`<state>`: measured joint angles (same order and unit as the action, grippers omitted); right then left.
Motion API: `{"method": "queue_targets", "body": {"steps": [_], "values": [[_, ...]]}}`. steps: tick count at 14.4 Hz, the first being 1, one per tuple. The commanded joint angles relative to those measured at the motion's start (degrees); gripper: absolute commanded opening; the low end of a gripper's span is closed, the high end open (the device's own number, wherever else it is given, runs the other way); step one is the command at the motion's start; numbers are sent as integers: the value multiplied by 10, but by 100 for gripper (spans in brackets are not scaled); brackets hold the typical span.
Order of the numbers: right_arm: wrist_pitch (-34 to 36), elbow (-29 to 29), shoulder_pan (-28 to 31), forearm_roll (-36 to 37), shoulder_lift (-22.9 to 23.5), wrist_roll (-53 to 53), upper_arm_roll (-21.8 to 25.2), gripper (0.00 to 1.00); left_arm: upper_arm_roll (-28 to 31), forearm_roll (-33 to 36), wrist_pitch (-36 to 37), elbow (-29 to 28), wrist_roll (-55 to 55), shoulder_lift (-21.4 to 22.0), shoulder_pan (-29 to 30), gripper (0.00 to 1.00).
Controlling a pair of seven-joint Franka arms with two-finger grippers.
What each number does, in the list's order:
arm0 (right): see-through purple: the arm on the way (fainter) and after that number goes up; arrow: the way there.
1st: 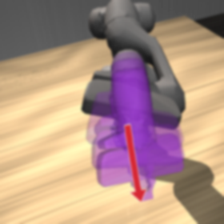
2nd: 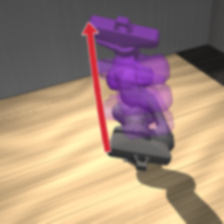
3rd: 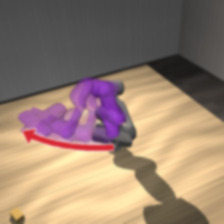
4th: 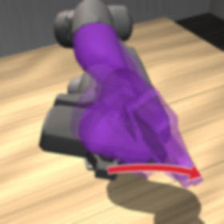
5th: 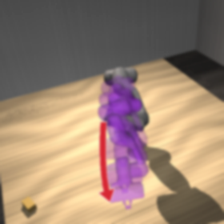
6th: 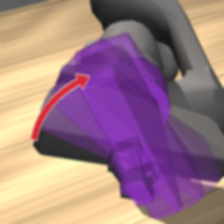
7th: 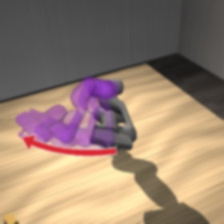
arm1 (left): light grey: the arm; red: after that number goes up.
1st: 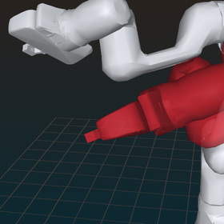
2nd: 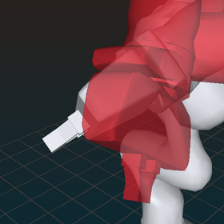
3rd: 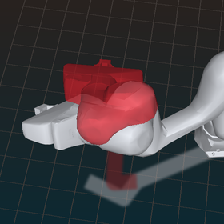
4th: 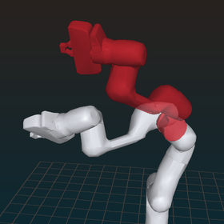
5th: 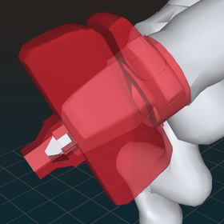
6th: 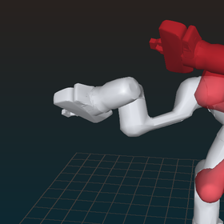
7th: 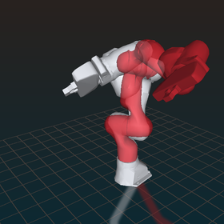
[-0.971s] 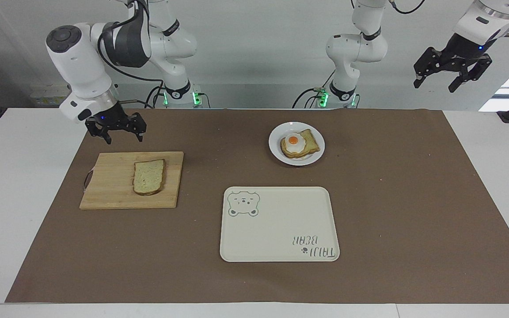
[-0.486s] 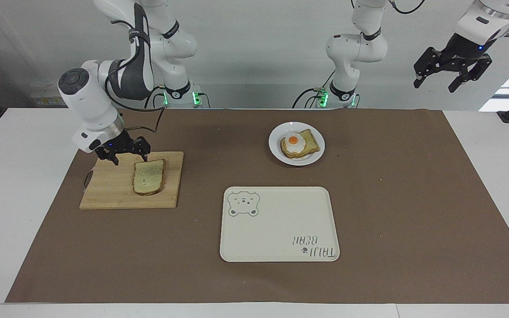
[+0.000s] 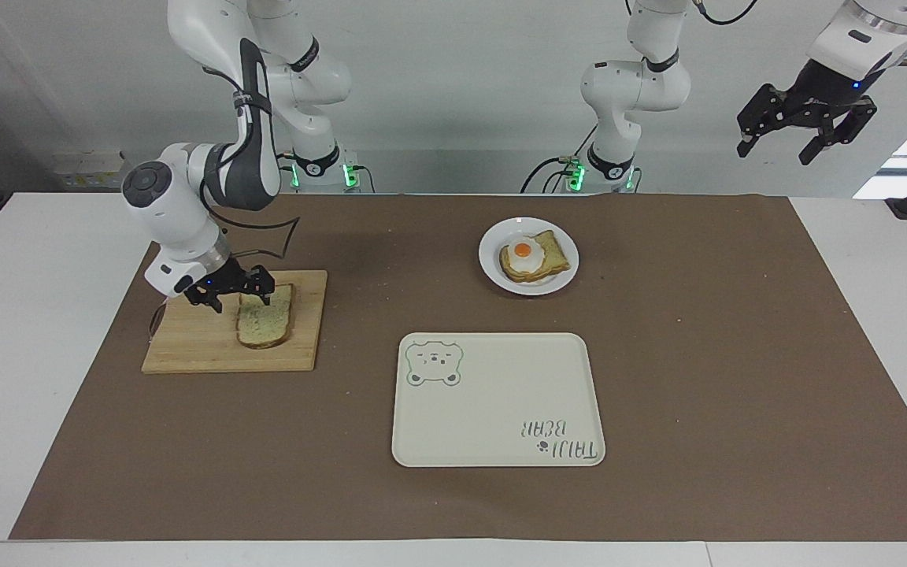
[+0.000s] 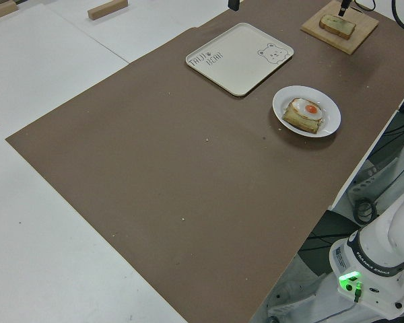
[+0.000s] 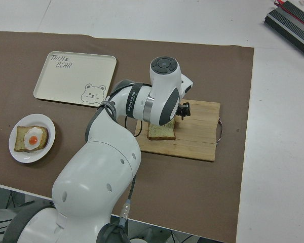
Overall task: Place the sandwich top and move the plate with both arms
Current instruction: 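Reach the right gripper to the bread slice on the cutting board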
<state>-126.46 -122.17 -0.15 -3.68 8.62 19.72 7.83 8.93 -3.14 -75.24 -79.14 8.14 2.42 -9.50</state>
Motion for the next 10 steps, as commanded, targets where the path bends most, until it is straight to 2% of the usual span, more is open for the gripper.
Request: {"method": "queue_targets", "body": {"steps": [1, 5, 6, 7, 8, 10], "values": [[-29, -21, 5, -32, 9, 21, -4, 100, 1, 6, 4, -14, -5, 14, -2, 100], [-39, -32, 5, -36, 14, 27, -4, 99, 0, 6, 4, -14, -5, 14, -2, 100], [-40, -35, 5, -36, 14, 30, -4, 87, 1, 6, 4, -14, -5, 14, -2, 100], [-40, -34, 5, -36, 14, 30, -4, 55, 0, 6, 4, -13, -5, 14, -2, 100], [-40, -34, 5, -38, 14, 30, -4, 41, 1, 6, 4, -14, -5, 14, -2, 100], [-40, -34, 5, -40, 15, 24, -4, 6, -1, 6, 4, -14, -5, 14, -5, 100]]}}
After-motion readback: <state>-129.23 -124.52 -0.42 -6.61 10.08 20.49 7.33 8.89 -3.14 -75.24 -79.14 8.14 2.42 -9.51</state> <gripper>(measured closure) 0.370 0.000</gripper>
